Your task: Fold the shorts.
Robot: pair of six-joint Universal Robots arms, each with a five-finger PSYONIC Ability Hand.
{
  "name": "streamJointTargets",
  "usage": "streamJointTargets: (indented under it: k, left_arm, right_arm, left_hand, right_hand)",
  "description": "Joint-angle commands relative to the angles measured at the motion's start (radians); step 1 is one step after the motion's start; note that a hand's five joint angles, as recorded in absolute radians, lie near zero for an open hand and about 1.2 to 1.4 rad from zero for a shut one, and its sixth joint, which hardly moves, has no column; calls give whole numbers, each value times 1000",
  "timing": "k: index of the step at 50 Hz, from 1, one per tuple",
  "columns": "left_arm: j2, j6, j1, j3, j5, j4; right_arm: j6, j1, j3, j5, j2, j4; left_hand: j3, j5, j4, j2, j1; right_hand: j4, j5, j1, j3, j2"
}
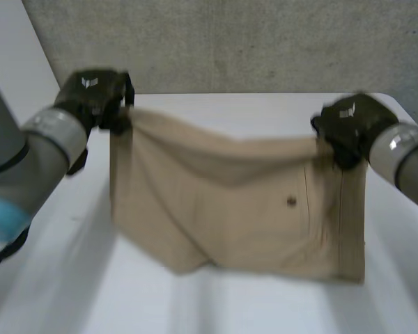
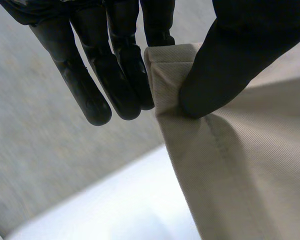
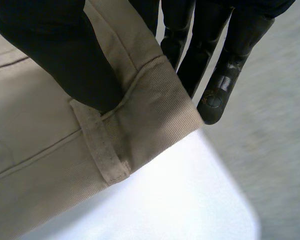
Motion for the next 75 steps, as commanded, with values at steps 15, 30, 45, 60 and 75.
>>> streamJointTargets:
  k: [15, 30, 45, 60, 75]
  left_arm:
    - [52, 3, -3, 312, -161, 458]
    - [112, -4, 28, -489, -87, 523]
    - [55, 5, -21, -661, -84, 376]
    - [253, 77, -35, -741, -82, 60]
    - [343, 226, -99, -801, -84, -66]
  right_arm:
    - [-62, 84, -205, 132, -8, -681]
    - [-61, 116, 166, 40, 139, -607]
    - [-52, 107, 333, 48, 158, -397]
    - [-39, 103, 467, 44, 14, -155]
    - [-65, 86, 497, 31, -45, -26]
  left_hand:
    - [204, 256, 201, 197, 259]
    - [204, 256, 201, 197, 259]
    - [204, 256, 201, 197, 259]
    - [204, 256, 201, 197, 259]
    - [204, 256, 201, 197, 259]
  right_hand:
    - [204, 241, 425, 216, 216]
    - [204, 241, 425, 216, 216]
    - [204, 241, 425, 216, 216]
    - [204, 241, 425, 216, 216]
    - [204, 241, 425, 216, 216]
